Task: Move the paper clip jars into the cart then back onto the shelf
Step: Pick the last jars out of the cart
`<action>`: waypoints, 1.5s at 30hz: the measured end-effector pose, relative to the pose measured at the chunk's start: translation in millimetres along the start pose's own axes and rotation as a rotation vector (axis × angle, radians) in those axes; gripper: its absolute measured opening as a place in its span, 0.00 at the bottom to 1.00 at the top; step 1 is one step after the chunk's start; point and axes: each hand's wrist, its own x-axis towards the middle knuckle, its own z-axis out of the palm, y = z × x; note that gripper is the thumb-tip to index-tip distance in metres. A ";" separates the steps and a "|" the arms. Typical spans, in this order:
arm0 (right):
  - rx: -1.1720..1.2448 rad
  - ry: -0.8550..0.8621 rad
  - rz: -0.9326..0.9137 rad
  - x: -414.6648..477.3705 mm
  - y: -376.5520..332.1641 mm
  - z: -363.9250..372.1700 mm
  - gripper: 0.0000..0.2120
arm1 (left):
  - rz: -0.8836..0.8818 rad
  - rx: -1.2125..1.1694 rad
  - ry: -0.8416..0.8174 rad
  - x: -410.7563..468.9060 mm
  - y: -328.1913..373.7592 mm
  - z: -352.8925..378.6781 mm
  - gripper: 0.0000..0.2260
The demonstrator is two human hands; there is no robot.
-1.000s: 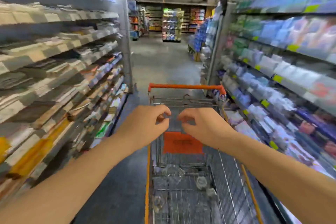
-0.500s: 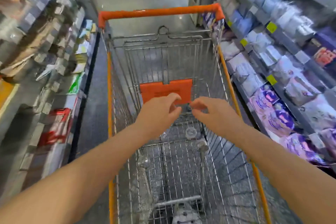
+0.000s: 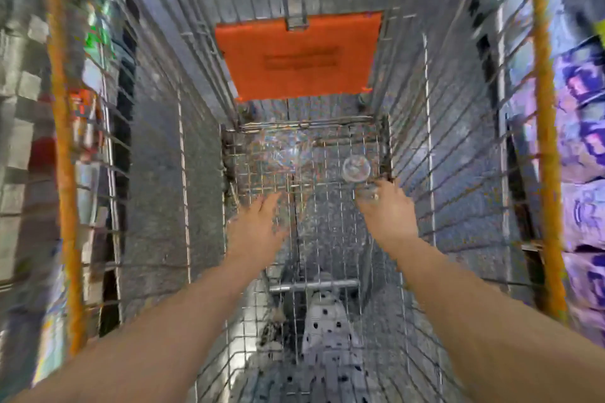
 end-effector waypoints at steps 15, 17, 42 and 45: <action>-0.402 -0.009 0.155 53.3 26.9 67.6 0.32 | -0.409 0.037 -0.020 30.7 -38.6 72.1 0.29; -0.384 -0.020 0.177 52.3 26.9 70.4 0.27 | -0.398 0.023 0.000 28.8 -42.1 72.2 0.25; 0.127 0.281 -0.369 -100.9 -64.3 -64.3 0.21 | 0.043 -0.434 0.310 -74.4 52.3 -106.2 0.22; 0.138 0.364 -0.462 -146.7 -79.8 -97.9 0.21 | 0.131 -0.445 0.399 -110.8 53.0 -150.3 0.21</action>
